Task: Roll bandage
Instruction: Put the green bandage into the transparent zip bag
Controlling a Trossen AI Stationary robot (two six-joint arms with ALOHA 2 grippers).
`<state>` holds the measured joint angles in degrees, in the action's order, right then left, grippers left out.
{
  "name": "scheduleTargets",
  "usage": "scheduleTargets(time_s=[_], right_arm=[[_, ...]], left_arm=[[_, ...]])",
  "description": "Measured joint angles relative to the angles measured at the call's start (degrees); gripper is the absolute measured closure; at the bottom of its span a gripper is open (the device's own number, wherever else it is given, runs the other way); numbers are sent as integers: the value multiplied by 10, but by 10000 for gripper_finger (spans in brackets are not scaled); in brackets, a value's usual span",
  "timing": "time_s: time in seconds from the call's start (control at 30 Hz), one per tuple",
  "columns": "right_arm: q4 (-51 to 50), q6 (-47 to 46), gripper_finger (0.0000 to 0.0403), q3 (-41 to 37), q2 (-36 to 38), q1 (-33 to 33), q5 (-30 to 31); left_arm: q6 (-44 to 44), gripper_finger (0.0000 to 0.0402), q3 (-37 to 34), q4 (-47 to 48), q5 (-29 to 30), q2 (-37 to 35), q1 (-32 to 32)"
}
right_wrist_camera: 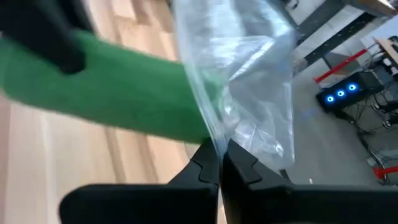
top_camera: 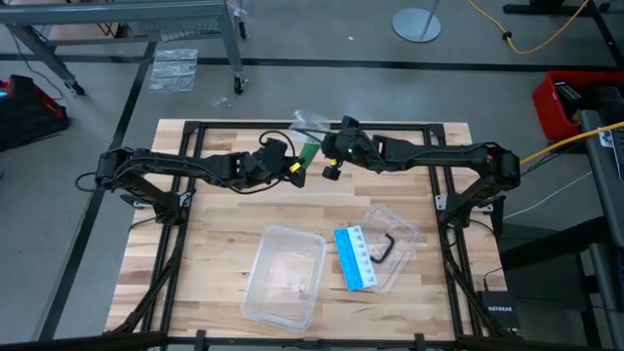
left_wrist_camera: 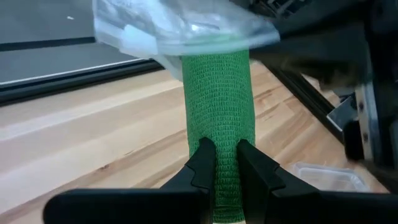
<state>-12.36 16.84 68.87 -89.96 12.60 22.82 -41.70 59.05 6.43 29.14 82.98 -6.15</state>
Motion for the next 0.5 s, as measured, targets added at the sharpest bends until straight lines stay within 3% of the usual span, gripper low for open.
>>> scheduleTargets(time_s=[0.33, 0.5], right_arm=[[-29, -1, 402, 0, -27, -6, 17], [-25, -1, 402, 0, -27, -17, -6]], left_arm=[[-8, 371, -1, -32, 2, 1, 9], [-39, 371, -1, -25, 4, 0, 0]])
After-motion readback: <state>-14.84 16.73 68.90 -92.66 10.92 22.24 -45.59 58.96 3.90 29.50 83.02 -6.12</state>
